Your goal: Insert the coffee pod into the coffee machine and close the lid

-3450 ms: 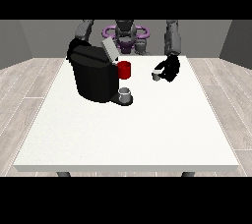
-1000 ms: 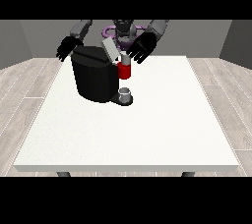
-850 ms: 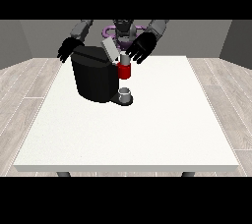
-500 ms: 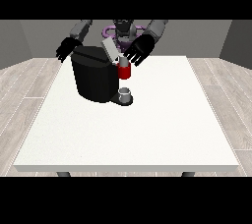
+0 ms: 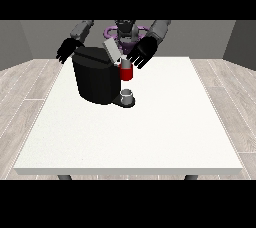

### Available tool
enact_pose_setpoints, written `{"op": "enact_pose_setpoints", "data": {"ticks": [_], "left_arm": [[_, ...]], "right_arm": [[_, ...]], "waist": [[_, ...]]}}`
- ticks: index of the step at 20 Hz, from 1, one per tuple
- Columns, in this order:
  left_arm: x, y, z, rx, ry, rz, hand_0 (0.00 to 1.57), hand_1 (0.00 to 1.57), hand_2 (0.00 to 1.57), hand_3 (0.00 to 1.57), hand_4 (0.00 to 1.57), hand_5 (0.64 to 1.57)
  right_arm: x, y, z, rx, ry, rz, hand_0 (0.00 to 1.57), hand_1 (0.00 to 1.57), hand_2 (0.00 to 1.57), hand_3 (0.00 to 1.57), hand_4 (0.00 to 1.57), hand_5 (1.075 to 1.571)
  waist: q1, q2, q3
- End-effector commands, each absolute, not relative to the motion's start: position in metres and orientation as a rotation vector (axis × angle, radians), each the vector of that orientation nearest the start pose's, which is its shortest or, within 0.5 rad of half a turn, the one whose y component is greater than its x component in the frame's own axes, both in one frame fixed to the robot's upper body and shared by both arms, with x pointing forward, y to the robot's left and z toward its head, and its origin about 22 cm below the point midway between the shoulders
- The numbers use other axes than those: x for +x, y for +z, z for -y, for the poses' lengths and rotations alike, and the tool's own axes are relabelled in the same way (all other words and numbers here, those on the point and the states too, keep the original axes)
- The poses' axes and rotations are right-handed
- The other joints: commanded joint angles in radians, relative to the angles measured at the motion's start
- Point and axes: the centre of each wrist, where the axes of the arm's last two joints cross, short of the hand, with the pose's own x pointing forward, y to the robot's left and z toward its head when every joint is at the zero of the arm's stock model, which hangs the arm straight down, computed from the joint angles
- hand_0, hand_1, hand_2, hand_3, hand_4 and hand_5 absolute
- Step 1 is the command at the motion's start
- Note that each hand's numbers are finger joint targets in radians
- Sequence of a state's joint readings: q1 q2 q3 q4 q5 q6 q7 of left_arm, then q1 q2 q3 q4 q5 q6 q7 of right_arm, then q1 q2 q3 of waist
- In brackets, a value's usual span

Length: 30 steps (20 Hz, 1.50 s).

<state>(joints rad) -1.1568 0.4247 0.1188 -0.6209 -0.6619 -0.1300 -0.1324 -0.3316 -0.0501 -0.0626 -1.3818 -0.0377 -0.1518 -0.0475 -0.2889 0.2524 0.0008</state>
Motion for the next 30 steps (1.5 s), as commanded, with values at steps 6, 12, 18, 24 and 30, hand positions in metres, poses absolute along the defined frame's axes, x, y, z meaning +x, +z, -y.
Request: {"op": "enact_pose_setpoints", "data": {"ticks": [6, 12, 18, 24, 30], "left_arm": [[0.464, 0.217, -0.239, 0.703, -0.901, 1.661, 1.22, 1.22, 1.25, 1.15, 0.47, 1.571], [0.461, 0.227, -0.28, 0.763, -0.899, 1.667, 1.15, 1.15, 1.18, 1.02, 0.45, 1.571], [0.462, 0.241, -0.274, 0.767, -0.91, 1.668, 1.07, 1.07, 1.12, 0.95, 0.38, 1.571], [0.463, 0.219, -0.256, 0.73, -0.957, 1.652, 1.07, 1.07, 1.12, 0.93, 0.37, 1.571], [0.461, 0.219, -0.262, 0.742, -1.098, 1.619, 0.0, 0.0, 0.0, 0.0, 0.0, 1.571]], "right_arm": [[0.314, 0.022, 0.214, -0.089, -0.089, 1.737, 0.0, 0.0, 0.0, 0.0, 0.42, 1.571], [0.312, 0.044, 0.202, -0.053, -0.063, 1.743, 0.0, 0.0, 0.0, 0.0, 0.4, 1.571], [0.317, 0.041, 0.222, -0.045, -0.065, 1.777, 0.0, 0.0, 0.0, 0.0, 0.48, 1.571], [0.312, 0.028, 0.215, -0.075, -0.075, 1.72, 0.0, 0.0, 0.0, 0.0, 0.46, 1.571], [0.318, 0.032, 0.216, -0.111, -0.097, 1.738, 0.0, 0.0, 0.0, 0.0, 0.37, 1.571]], "waist": [[0.009, 0.027, -0.0004], [-0.023, 0.027, -0.0011], [-0.018, 0.039, -0.0006], [0.011, -0.013, -0.0007], [0.025, 0.021, -0.0007]]}}
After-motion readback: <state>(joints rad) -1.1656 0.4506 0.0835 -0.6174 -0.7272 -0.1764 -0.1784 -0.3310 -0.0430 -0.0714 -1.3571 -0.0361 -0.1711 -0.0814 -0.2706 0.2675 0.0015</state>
